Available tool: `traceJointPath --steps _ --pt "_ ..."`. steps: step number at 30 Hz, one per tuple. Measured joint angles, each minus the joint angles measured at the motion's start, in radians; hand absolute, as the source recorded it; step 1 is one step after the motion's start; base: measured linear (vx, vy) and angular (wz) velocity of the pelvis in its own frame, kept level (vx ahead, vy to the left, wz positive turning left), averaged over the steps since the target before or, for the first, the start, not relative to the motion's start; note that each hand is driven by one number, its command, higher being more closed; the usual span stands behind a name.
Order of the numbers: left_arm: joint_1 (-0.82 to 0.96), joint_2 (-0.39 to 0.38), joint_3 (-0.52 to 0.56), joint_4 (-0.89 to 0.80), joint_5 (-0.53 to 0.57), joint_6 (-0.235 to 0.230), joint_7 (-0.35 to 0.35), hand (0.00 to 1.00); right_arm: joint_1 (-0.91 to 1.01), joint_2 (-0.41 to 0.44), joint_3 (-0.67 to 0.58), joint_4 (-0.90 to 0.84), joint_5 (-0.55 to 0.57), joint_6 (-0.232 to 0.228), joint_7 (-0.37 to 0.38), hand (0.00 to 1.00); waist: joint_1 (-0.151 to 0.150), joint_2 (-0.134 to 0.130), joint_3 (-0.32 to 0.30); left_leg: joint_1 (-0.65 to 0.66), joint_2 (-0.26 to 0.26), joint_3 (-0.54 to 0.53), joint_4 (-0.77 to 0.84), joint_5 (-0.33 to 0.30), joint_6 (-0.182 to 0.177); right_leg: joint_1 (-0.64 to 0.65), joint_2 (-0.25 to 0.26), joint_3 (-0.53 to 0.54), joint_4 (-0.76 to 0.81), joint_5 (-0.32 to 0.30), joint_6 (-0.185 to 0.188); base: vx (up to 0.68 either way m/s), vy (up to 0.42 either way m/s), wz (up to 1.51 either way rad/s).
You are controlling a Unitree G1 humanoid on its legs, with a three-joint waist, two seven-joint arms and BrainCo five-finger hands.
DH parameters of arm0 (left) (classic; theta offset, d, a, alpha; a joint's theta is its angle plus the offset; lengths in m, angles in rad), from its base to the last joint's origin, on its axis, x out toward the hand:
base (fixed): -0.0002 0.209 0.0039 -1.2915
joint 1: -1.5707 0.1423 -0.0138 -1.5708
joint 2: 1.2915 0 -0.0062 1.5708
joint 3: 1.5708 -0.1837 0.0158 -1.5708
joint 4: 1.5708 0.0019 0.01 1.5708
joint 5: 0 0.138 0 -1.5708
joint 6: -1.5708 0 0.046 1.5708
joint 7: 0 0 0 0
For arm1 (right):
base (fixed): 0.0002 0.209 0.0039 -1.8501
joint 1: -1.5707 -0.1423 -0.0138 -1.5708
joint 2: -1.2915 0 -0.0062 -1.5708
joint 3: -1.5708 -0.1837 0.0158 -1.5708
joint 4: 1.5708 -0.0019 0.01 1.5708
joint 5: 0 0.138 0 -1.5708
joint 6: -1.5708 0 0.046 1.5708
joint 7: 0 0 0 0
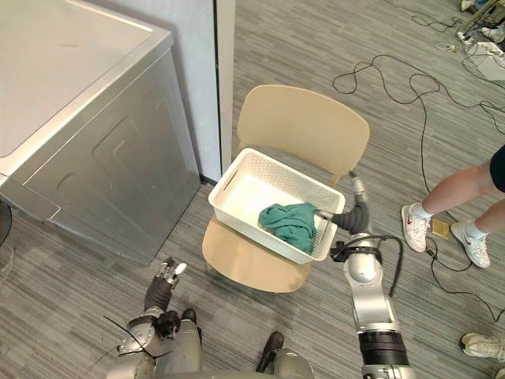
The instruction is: Pick up the laundry basket with both hands and put the clothes into the washing machine.
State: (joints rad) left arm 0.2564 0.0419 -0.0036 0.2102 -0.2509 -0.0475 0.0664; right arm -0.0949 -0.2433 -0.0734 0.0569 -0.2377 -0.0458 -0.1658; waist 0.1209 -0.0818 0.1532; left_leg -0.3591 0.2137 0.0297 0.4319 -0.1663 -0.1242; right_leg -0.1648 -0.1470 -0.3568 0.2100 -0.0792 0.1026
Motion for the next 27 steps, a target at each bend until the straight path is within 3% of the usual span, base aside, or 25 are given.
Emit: traceJointPath --steps 4,8,13,17,27 --pt "-0.002 0.024 -0.001 -0.004 0.009 -0.001 -0.011 0.0 -0.012 -0.016 0.078 0.042 -0.001 -0.014 0.083 0.0 0.002 -0.001 0.009 -0.014 -0.028 -0.001 -0.017 0.013 0.02 0.022 -0.012 -0.015 -0.075 0.039 0.012 0.02 0.092 0.13" --pt "-0.024 0.044 -0.023 -0.01 0.01 -0.001 -0.024 0.0 -0.137 -0.089 0.147 0.193 -0.01 -0.013 0.127 0.0 0.006 -0.014 0.082 -0.039 -0.041 -0.005 -0.07 0.058 0.022 -0.021 -0.01 -0.026 -0.078 0.057 0.0 -0.07 0.018 0.08" --pt "-0.048 0.06 -0.046 -0.034 0.004 -0.001 -0.021 0.0 -0.386 -0.168 0.171 0.413 -0.037 0.014 0.124 0.0 0.008 -0.019 0.172 -0.073 -0.042 -0.004 -0.145 0.129 0.021 -0.076 0.001 -0.024 -0.114 0.11 -0.018 -0.12 -0.006 -0.04" --pt "-0.091 0.06 -0.053 -0.078 -0.036 -0.016 -0.009 0.0 -0.582 -0.256 0.172 0.573 -0.047 0.03 0.097 0.0 0.026 -0.017 0.24 -0.108 -0.043 -0.004 -0.192 0.18 0.023 -0.118 0.01 -0.023 -0.155 0.158 -0.028 -0.12 0.009 -0.03" --pt "-0.125 0.057 -0.081 -0.085 -0.094 -0.033 0.016 0.0 -0.777 -0.276 0.255 0.803 -0.034 0.039 0.073 0.0 0.05 -0.013 0.288 -0.186 -0.043 -0.035 -0.23 0.233 0.022 -0.189 0.023 -0.042 -0.18 0.191 -0.037 -0.05 0.006 0.04"
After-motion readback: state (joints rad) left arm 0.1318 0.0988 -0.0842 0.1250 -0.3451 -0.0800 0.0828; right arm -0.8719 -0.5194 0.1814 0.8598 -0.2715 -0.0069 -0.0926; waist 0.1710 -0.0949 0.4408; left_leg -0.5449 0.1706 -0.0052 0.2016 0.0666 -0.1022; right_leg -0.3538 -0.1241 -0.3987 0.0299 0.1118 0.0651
